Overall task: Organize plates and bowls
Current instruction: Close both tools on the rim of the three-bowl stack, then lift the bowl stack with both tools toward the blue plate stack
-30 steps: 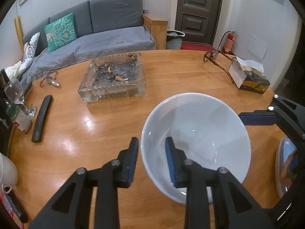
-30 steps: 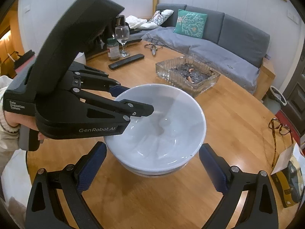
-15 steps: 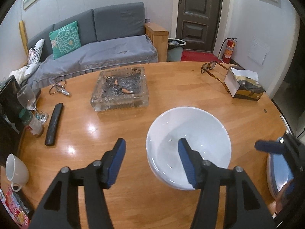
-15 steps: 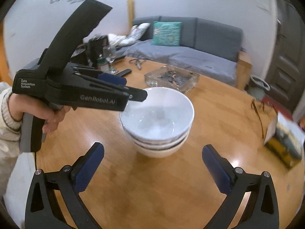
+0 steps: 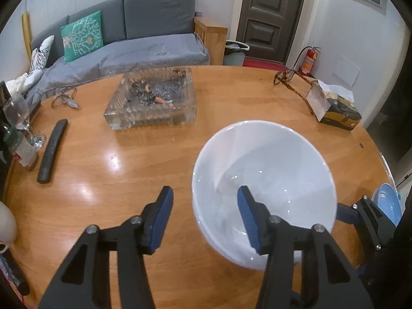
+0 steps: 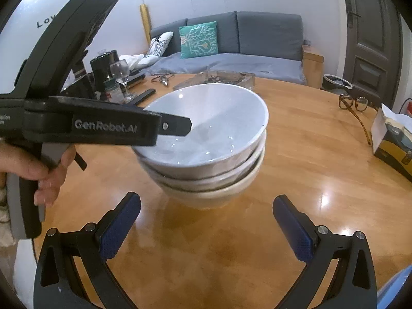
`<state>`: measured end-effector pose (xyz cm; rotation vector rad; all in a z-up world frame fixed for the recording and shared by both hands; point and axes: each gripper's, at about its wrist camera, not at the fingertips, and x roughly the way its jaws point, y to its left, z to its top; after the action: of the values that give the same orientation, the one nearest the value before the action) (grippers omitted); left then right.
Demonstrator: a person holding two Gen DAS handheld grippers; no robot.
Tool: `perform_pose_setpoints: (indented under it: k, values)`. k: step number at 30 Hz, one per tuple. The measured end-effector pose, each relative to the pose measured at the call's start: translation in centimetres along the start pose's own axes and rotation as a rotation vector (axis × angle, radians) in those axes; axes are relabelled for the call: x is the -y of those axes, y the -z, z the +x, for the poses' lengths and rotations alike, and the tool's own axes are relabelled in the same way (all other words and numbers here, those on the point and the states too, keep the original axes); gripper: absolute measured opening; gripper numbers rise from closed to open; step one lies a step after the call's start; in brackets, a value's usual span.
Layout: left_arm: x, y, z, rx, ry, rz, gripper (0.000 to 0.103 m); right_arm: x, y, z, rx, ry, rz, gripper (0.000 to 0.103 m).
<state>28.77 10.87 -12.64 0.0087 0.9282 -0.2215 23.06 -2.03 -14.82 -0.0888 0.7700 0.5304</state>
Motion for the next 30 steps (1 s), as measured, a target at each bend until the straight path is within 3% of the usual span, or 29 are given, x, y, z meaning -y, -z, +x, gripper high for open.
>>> perform_pose_setpoints:
  k: [8, 21, 30]
  values:
    - [0.0, -0.3, 1.8, -0.015, 0.023, -0.003, 0.029, -0.3, -0.4, 2.3, -0.003, 0.015, -0.050, 0.102]
    - [0.6, 0.4, 1.1, -0.022, 0.026, 0.032, 0.028, -0.9, -1.2, 2.3, 0.001, -0.015, -0.063, 0.099]
    - [2.1, 5.0, -2.3, -0.041, 0.041, 0.078, 0.028, -2.6, 1.3, -0.7, -0.052, -0.052, -0.084, 0.099]
